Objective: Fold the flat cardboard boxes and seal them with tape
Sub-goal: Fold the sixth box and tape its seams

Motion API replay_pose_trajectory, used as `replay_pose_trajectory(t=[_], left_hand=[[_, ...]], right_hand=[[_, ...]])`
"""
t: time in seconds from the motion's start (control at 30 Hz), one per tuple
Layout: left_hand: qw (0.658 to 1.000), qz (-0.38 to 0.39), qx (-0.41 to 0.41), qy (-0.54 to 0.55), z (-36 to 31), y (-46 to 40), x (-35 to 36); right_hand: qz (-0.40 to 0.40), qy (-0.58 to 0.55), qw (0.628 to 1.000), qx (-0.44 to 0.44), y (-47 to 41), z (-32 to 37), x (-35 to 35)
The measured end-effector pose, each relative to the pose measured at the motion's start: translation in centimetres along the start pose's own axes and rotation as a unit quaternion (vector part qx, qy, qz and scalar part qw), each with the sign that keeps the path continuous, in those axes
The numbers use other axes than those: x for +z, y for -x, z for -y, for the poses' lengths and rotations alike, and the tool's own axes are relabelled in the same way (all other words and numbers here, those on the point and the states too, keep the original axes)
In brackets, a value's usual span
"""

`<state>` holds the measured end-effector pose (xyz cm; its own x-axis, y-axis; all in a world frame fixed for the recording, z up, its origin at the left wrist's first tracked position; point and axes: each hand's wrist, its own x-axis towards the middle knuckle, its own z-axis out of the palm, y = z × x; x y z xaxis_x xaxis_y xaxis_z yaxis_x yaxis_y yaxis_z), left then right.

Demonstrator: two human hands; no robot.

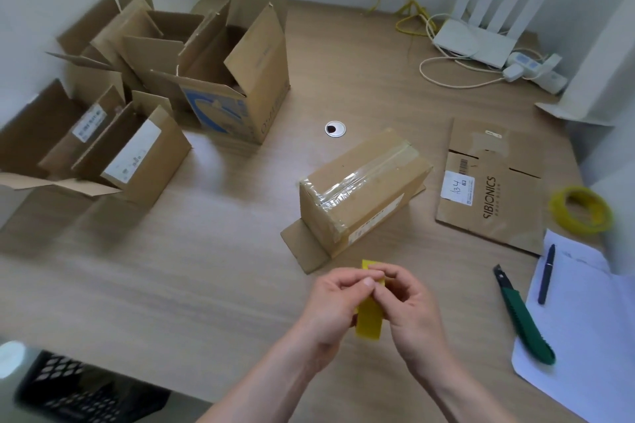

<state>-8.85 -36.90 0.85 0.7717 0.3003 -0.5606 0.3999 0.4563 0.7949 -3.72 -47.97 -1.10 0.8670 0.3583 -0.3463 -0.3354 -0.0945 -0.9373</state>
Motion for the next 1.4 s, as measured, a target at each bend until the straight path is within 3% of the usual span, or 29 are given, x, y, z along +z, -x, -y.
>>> replay_pose_trajectory(t=[0.1,0.23,0.43,0.57,0.67,0.7,0.77,0.83,0.9,1.0,1.03,1.1,1.13,1.17,1.2,1.27,1.33,1.4], left_hand=[[0.983,-0.025,0.131,-0.127,0.3,0.1,-0.7],[0.919,-0.022,0.275,-0.283,0.7,-0.1,-2.1],[0.862,0.003,0.36,-0.358,1.9,-0.6,-3.5],[0.788,0.013,0.421,-0.449,2.1,-0.4,-4.0],[0.808,-0.052,0.434,-0.395,0.4,-1.2,-5.3],[0.808,-0.083,0.439,-0.384,-0.5,-2.0,-6.1],[0.784,-0.115,0.442,-0.421,-2.8,-4.2,-8.0],[0.749,-0.086,0.415,-0.51,-5.2,-7.0,-9.5],[0.732,-0.012,0.366,-0.575,-7.1,-9.4,-10.2],[0.734,0.083,0.295,-0.607,-8.5,-12.0,-10.6],[0.733,0.098,0.279,-0.612,-8.5,-12.5,-10.6],[0.735,0.1,0.275,-0.611,-8.2,-13.0,-10.5],[0.738,0.094,0.283,-0.605,-7.9,-13.0,-10.3],[0.741,0.086,0.295,-0.597,-7.6,-12.8,-10.1],[0.743,0.078,0.307,-0.59,-7.3,-12.5,-10.0],[0.746,0.073,0.33,-0.574,-6.5,-11.7,-9.7],[0.745,0.086,0.344,-0.565,-5.7,-10.9,-9.3],[0.739,0.105,0.355,-0.564,-5.1,-10.3,-8.9]], right_hand=[[0.005,-0.053,0.999,0.007,0.0,0.3,0.4],[0.009,-0.086,0.996,0.025,0.3,0.5,0.7],[-0.002,-0.064,0.998,-0.004,1.1,0.5,0.9],[-0.036,0.043,0.997,-0.046,0.9,0.0,0.2],[-0.121,0.158,0.979,-0.05,0.9,-0.1,-1.6],[-0.134,0.23,0.962,-0.062,1.0,-0.3,-2.6],[-0.122,0.419,0.894,-0.097,1.3,-1.2,-4.9],[-0.079,0.525,0.841,-0.104,1.6,-2.6,-7.1],[-0.039,0.583,0.81,-0.037,2.1,-4.1,-8.5],[-0.011,0.633,0.773,0.04,2.4,-5.9,-9.5],[-0.011,0.645,0.763,0.048,2.4,-6.0,-9.4],[-0.017,0.707,0.705,0.054,1.9,-5.4,-8.5],[-0.054,0.725,0.685,0.047,1.6,-4.7,-7.9],[-0.107,0.704,0.702,0.021,1.2,-3.7,-7.0],[-0.153,0.648,0.745,-0.026,0.8,-2.6,-5.8],[-0.159,0.5,0.839,-0.142,0.1,-0.8,-2.9],[-0.094,0.451,0.861,-0.217,-1.1,0.0,-0.4],[-0.048,0.46,0.854,-0.238,-2.4,0.5,0.9]])
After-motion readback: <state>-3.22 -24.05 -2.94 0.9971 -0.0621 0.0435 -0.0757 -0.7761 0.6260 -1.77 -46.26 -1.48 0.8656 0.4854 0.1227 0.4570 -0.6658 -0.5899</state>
